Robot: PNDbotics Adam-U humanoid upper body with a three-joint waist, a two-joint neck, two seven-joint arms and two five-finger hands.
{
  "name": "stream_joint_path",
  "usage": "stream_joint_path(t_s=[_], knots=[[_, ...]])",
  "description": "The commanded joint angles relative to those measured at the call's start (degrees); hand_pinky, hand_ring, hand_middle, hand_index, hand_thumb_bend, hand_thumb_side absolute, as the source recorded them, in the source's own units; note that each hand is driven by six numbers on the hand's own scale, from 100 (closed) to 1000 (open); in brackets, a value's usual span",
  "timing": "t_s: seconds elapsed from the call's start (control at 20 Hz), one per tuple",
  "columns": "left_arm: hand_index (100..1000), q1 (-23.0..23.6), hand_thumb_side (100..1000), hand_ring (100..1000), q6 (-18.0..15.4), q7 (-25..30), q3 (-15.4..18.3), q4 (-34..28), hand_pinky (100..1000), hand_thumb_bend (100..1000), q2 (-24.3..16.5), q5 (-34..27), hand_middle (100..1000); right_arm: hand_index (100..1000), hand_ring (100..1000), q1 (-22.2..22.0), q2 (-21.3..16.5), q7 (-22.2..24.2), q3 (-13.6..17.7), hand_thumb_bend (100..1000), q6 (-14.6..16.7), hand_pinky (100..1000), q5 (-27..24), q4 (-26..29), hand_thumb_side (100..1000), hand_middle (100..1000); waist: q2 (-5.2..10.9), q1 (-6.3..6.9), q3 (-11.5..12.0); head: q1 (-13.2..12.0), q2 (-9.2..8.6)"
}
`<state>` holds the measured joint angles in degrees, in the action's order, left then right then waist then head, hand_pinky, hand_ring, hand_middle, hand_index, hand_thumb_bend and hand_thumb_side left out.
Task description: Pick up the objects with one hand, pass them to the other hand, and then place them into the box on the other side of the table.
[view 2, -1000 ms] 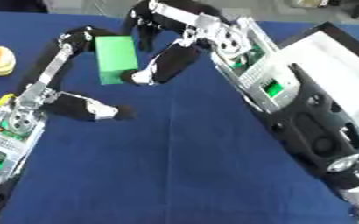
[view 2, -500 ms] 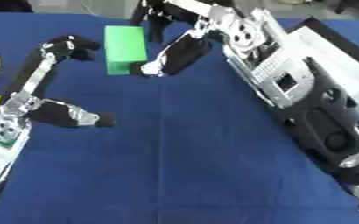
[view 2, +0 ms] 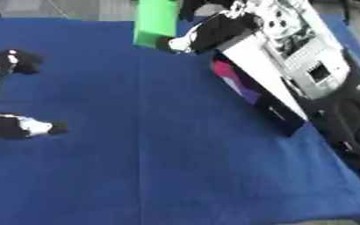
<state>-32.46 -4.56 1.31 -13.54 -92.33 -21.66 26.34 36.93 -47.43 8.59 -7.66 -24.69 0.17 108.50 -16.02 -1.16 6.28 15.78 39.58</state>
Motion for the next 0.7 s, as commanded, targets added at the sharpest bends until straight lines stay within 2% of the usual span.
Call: stream_joint_path(t_s=[0.05,0.2,0.4,0.7], knots=[[792,0.16,421,669,1.1,-0.99,1.92,-2.85,734,994,-3.45,-1.36,690,547,625,-2.25,-6.27,-4.21,4.54,504,0.4,773,-1.19,-1.53,100,340,0.76,1.0,-0.02,2.04,-1.13],[789,1.1,414,665,2.18,-1.78,3.19,-4.45,732,966,-5.06,-2.87,687,554,628,-5.8,-8.99,-6.71,7.16,506,1.29,774,-2.69,-5.21,100,349,0.52,1.35,0.06,2.99,-1.68],[789,2.35,410,669,3.1,-2.83,4.77,-6.47,736,971,-6.94,-4.12,689,554,631,-8.94,-11.1,-9.31,9.38,506,2.75,774,-2.4,-10.28,100,353,0.31,1.84,0.2,3.82,-2.39],[789,3.33,407,668,4.02,-3.91,6.58,-8.83,736,971,-8.59,-5.49,690,553,641,-10.49,-12.19,-9.98,9.52,506,4.52,777,1.31,-17.94,100,362,0.13,2.32,0.81,4.84,-3.09]])
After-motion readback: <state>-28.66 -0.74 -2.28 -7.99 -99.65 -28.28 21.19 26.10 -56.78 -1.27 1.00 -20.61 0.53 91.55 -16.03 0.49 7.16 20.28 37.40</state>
